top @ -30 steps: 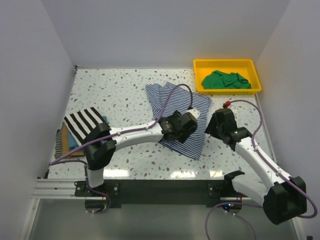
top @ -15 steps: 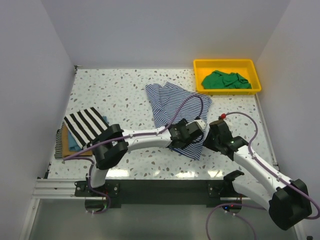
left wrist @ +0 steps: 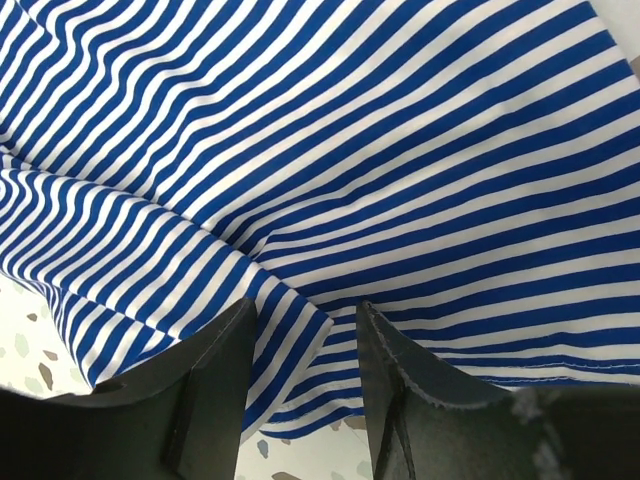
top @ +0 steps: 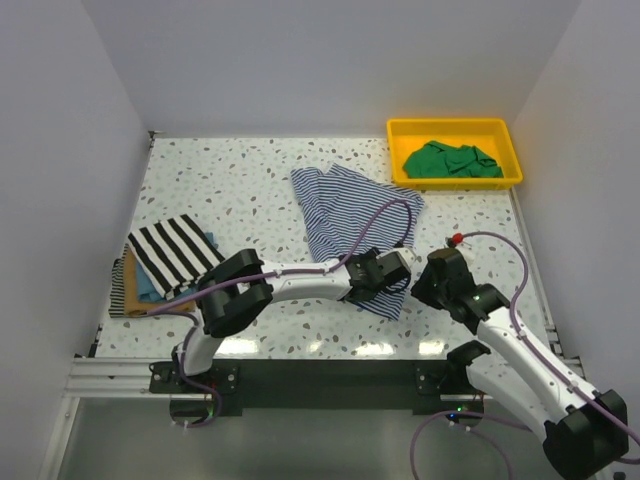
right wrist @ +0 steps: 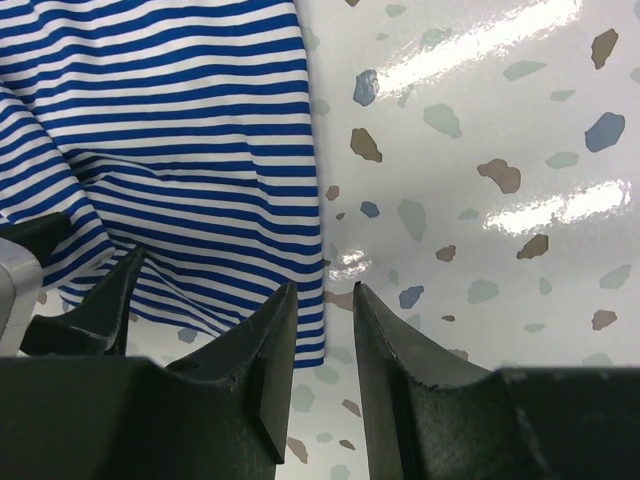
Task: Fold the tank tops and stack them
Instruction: Flatten the tank top out
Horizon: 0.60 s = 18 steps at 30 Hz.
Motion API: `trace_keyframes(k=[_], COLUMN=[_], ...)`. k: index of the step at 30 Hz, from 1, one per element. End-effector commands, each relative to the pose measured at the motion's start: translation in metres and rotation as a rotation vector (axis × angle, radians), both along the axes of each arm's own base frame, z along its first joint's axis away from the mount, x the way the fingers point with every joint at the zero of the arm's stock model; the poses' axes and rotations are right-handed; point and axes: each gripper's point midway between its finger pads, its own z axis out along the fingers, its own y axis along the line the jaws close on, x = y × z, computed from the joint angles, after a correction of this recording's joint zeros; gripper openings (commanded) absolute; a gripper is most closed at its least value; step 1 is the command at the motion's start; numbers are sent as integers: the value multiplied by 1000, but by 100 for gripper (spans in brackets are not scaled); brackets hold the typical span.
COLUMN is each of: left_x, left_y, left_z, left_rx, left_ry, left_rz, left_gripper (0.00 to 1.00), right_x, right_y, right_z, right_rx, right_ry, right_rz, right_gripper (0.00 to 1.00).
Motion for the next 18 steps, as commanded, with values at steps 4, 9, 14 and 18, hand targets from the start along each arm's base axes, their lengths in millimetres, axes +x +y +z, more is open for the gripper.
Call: trace_keyframes(k=[4,9,14,18], left_x=[15,33,51,59], left_y=[0,16,41,73], left_z=[12,39,83,122], left_rx=[-26,-63,-182,-310], left_ry=[-104,-191,-219,-223], left_rz=[74,186,293,405], left_gripper=[38,6,0,0], right_x=[-2,-7,-16,-21], right_y=[-3,15,28,35], right_z=[1,-13,-29,-38], right_rx=[-8,32,29,25], right_ry=[7,66,104,119], right_rz=[-18,68,105,119], right_gripper=[33,34,41,50])
